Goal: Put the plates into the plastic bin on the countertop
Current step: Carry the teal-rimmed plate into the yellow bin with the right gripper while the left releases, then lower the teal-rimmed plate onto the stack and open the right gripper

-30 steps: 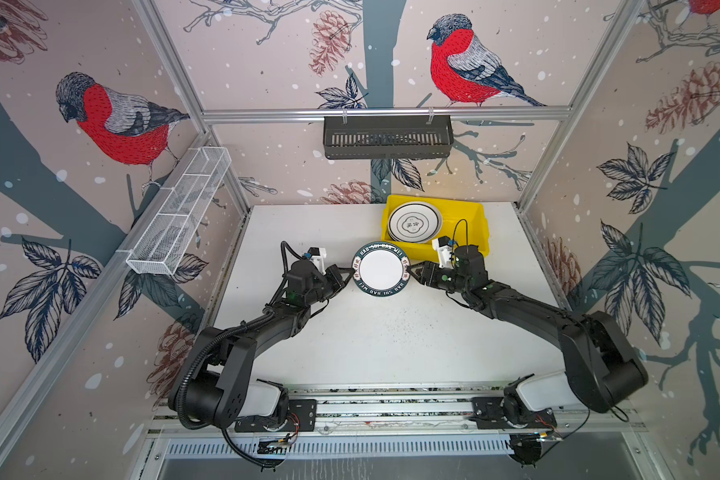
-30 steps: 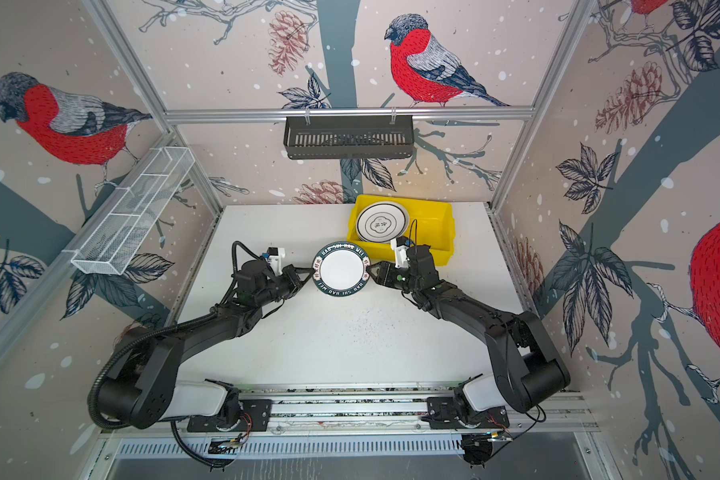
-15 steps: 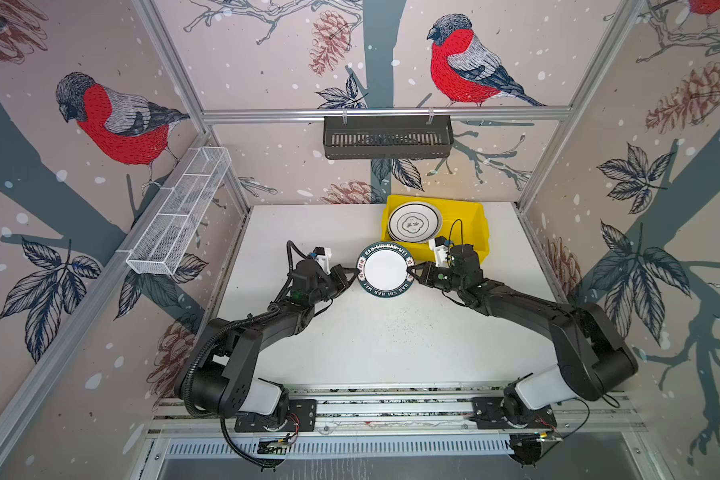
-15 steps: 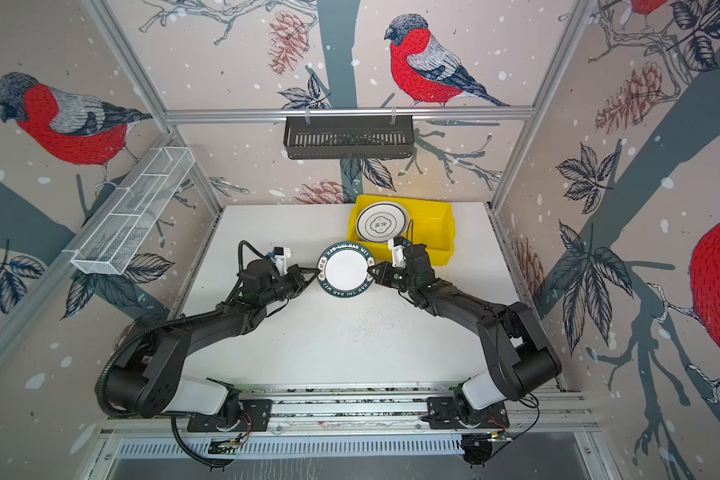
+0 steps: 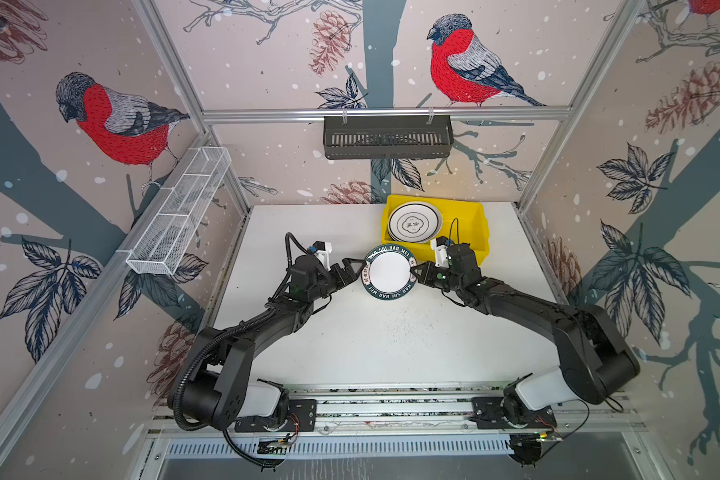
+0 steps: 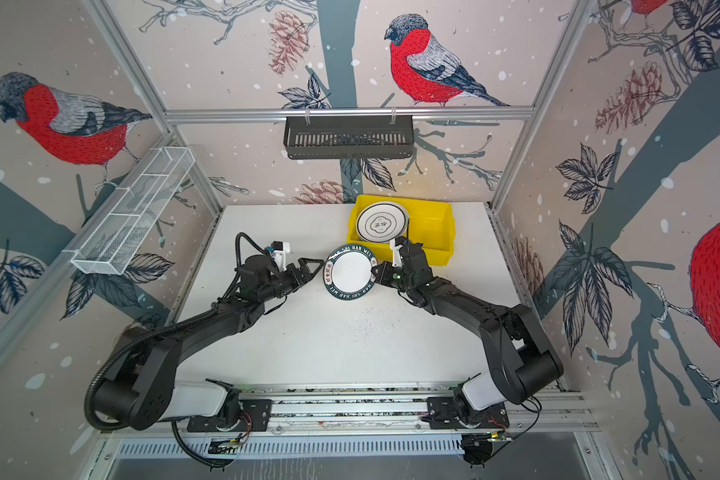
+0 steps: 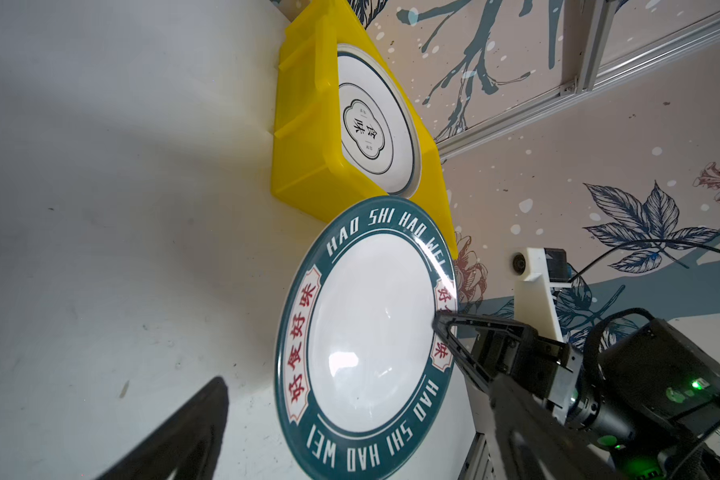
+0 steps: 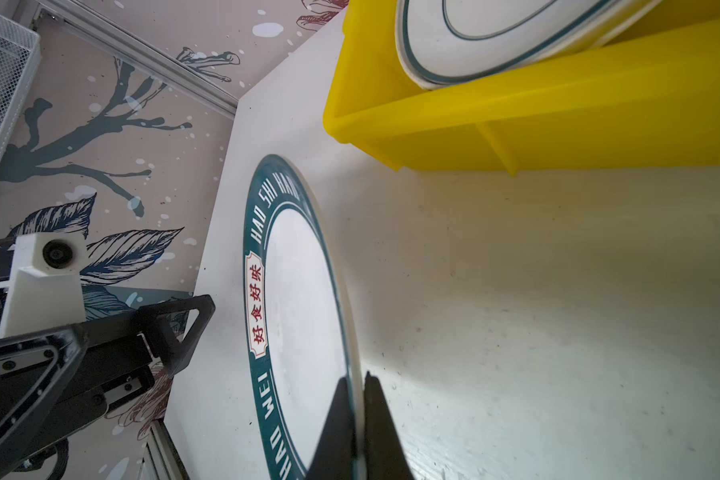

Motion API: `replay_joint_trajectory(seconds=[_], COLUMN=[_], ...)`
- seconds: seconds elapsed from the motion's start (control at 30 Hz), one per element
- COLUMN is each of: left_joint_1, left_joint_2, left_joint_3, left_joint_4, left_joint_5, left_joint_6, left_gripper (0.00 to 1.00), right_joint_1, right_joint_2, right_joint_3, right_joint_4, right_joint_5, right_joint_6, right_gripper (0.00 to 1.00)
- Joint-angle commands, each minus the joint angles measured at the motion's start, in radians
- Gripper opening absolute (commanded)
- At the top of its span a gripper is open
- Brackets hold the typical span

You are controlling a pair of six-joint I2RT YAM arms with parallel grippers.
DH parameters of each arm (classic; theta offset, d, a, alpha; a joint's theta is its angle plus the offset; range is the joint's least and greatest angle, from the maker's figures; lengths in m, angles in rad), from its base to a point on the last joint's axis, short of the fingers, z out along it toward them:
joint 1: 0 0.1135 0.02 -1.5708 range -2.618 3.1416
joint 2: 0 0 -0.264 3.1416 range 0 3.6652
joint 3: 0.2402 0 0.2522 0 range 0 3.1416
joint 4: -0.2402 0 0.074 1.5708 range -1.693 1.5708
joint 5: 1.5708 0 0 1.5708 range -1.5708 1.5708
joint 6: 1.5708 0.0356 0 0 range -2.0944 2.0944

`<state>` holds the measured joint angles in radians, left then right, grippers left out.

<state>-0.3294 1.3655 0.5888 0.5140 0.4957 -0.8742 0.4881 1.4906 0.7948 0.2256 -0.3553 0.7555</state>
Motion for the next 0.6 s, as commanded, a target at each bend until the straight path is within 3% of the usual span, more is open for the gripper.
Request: replay_joint_trajectory(seconds=[0.0,0.33,0.57], left_joint_1=[0.007,0.086,0.092], left_joint_2=[-0.026,-0.192,-0.385], left_joint_3=[0.000,-0.038,-0.097], left_joint_4=[-0.021,-0.201,-0.310], left_joint_5=[-0.021,-0.120,-0.315], left_joint_6=[0.044,0.143,0.225], left_gripper=[0.97,0.97,0.97], right_joint_1=[-0.002,-0.105,-0.195], right_joint_2=[0.000,0.101,0.263], right_joint_3=[0.036,0.201,0.396], right_joint_4=[-0.003,-0.080,-0.116], right_joint_5=[0.033,0.087,0.088], right_joint_6=[-0.029,-0.044,-0.056], right_gripper=[0.00,0.00,0.00])
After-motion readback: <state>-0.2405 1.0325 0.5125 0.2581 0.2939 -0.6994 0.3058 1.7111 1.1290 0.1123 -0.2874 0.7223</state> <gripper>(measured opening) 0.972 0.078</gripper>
